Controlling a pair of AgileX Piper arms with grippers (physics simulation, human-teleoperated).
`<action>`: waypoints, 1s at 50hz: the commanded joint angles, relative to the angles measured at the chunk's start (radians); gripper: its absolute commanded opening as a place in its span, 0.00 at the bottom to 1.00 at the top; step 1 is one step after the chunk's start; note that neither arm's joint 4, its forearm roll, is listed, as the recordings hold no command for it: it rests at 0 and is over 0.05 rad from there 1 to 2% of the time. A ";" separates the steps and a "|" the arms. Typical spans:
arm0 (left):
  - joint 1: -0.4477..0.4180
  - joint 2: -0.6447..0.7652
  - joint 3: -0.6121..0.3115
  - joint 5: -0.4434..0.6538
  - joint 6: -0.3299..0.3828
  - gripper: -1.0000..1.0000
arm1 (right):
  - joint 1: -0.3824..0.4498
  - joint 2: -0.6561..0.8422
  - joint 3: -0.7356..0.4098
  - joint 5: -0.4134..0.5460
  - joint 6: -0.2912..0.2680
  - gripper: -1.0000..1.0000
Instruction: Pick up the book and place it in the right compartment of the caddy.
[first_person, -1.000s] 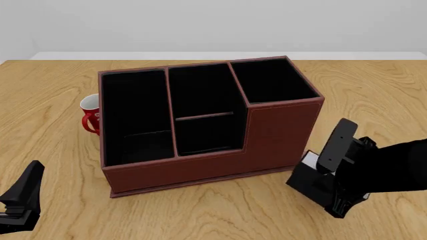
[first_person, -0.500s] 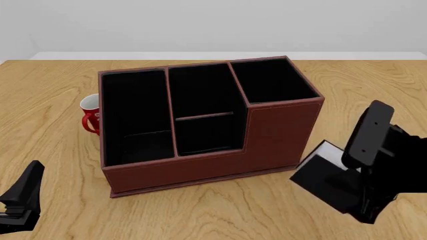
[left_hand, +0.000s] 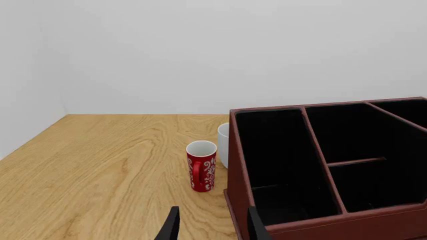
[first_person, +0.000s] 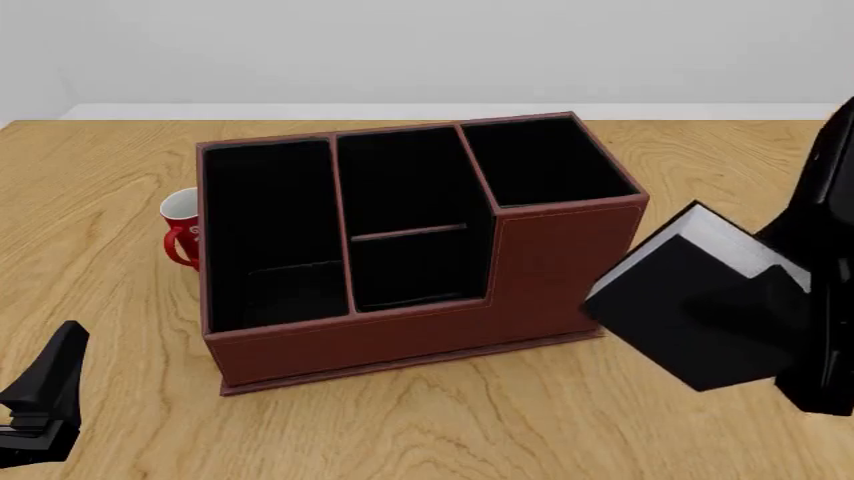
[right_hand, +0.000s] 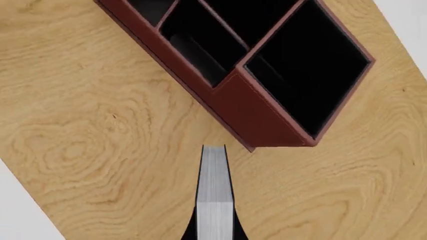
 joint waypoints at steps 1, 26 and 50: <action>0.000 0.000 0.000 0.000 0.000 1.00 | 0.037 0.033 -0.142 0.044 0.042 0.00; 0.000 0.000 0.000 0.000 0.000 1.00 | -0.052 0.110 -0.307 0.044 -0.102 0.00; 0.000 0.000 0.000 0.000 0.000 1.00 | -0.110 0.284 -0.545 0.044 -0.110 0.00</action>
